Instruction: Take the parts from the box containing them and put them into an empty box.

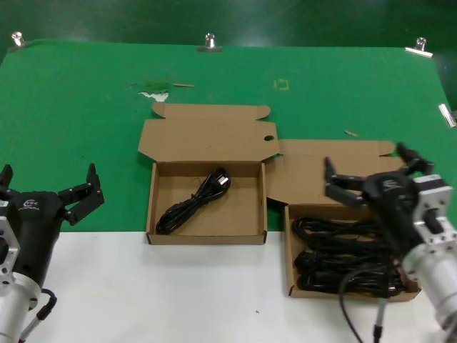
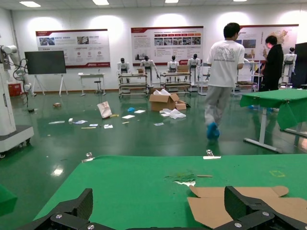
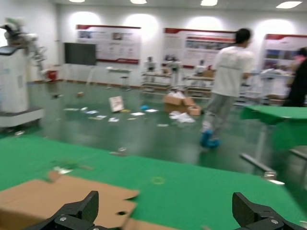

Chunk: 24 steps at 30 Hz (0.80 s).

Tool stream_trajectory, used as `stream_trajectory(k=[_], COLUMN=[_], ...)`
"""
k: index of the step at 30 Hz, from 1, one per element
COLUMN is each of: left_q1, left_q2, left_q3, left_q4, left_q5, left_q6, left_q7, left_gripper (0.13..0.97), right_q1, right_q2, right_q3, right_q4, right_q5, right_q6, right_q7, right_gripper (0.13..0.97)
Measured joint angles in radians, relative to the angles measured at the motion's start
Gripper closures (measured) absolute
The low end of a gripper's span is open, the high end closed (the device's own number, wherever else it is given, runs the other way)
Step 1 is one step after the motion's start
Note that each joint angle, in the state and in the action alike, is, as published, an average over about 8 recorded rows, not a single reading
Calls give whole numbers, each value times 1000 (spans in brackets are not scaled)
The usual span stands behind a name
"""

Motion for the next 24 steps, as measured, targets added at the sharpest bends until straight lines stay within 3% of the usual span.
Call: stream_trajectory(k=[6,24], left_q1=[0,0], left_q2=[0,0], left_q3=[0,0], left_q4=[0,0], left_q5=[0,0], left_q6=[0,0], left_q7=[0,0], left_gripper=[132,132], right_q1=[-50,-54], right_q2=[13,15], right_q3=[51,56], right_q4=[60,65], right_q5=[-11,-12], right_q6=[25,27], right_q7=[37,40], right_gripper=[129,129])
